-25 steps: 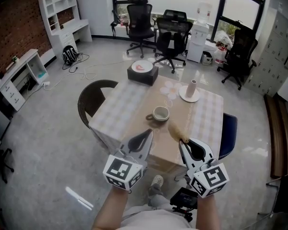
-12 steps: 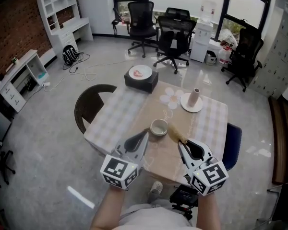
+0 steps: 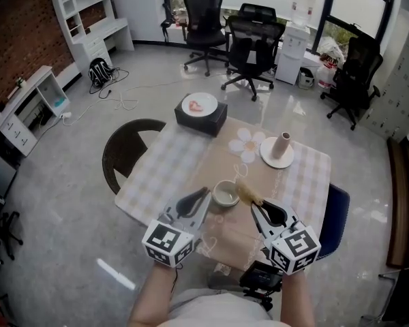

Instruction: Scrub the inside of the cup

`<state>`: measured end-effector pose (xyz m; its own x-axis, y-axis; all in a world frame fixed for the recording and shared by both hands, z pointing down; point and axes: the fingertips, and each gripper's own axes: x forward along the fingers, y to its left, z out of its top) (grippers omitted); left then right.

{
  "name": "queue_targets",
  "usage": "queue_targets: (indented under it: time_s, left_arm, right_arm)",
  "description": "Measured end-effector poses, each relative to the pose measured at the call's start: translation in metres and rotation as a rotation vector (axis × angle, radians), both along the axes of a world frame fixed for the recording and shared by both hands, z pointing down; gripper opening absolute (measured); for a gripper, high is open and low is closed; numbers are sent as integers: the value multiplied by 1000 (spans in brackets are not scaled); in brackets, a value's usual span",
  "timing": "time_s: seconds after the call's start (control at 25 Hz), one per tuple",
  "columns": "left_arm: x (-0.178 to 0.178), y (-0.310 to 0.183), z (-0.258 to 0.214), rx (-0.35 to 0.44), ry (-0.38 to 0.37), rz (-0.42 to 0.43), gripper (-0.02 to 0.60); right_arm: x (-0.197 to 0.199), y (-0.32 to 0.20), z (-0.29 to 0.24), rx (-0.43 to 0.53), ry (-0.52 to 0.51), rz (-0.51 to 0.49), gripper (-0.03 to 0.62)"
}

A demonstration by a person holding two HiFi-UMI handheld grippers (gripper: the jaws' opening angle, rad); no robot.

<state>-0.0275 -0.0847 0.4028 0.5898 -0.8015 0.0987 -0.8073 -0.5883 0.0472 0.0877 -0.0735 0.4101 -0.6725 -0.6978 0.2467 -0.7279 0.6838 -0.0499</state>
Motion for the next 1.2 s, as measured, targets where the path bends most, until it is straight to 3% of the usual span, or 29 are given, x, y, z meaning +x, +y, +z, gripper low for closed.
queue_targets:
  time_s: [0.2,0.28,0.4,0.96,1.2]
  left_arm:
    - [1,-7,14,-31,-10,35,31]
    - [3,-6,21,-47,-26,67,141]
    - [6,-4,34,-74,-68,122,167]
    - [-8,-19,104,-239,-231,237,170]
    - [-10,-26,138,-297,-350,305,170]
  right_arm:
    - [2,-12,7,-20,6,0,57]
    - [2,-14,10,-28,12,3,57]
    - [1,-18,12,-34,16,8,57]
    - [-10,-34,38,-113,86,0,58]
    - [-12,-41,50,-157,129,-19,58]
